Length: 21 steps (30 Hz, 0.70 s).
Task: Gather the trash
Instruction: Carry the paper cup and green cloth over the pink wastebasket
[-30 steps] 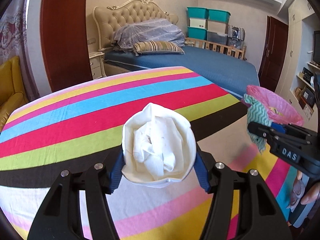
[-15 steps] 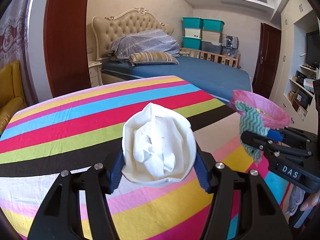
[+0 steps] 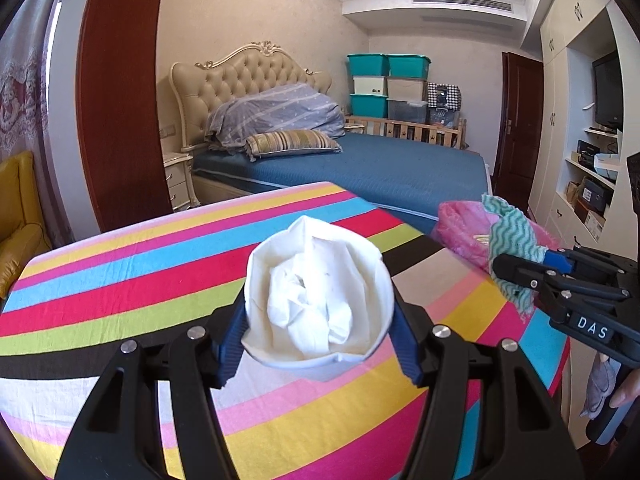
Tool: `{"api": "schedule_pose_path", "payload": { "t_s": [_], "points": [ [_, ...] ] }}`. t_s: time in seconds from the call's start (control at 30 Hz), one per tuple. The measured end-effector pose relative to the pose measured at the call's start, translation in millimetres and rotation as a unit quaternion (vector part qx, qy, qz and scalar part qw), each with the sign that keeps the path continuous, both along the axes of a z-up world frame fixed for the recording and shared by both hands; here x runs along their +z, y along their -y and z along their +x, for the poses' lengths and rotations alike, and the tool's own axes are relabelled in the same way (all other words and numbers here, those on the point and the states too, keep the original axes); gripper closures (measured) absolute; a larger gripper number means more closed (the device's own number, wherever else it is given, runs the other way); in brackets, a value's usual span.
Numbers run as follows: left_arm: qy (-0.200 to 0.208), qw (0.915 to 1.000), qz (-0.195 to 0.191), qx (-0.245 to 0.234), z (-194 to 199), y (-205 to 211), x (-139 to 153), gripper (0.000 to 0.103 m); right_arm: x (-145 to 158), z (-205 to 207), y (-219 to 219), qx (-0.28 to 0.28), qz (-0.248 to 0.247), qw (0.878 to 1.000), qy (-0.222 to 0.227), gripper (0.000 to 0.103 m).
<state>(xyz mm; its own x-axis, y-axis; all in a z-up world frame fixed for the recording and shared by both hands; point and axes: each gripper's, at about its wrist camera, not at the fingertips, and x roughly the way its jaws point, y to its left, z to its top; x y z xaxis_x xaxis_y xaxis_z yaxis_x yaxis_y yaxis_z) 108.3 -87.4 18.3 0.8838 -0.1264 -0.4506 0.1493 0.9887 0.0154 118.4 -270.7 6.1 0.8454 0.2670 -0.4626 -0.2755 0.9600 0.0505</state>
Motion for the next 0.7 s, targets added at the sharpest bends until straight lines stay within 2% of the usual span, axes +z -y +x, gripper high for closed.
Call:
{"api": "schedule_pose_path", "payload": {
  "t_s": [0.37,0.7],
  "points": [
    [0.006,0.999,0.003,-0.045,8.4,29.1,5.0,0.043,6.1,-2.7,37.7,-0.03,0.014,0.999,0.012,0.071],
    [0.007,0.995,0.018,-0.098,22.8,74.7,8.4,0.043,9.0,0.3,82.5,-0.066,0.021,0.997,0.02,0.071]
  ]
}}
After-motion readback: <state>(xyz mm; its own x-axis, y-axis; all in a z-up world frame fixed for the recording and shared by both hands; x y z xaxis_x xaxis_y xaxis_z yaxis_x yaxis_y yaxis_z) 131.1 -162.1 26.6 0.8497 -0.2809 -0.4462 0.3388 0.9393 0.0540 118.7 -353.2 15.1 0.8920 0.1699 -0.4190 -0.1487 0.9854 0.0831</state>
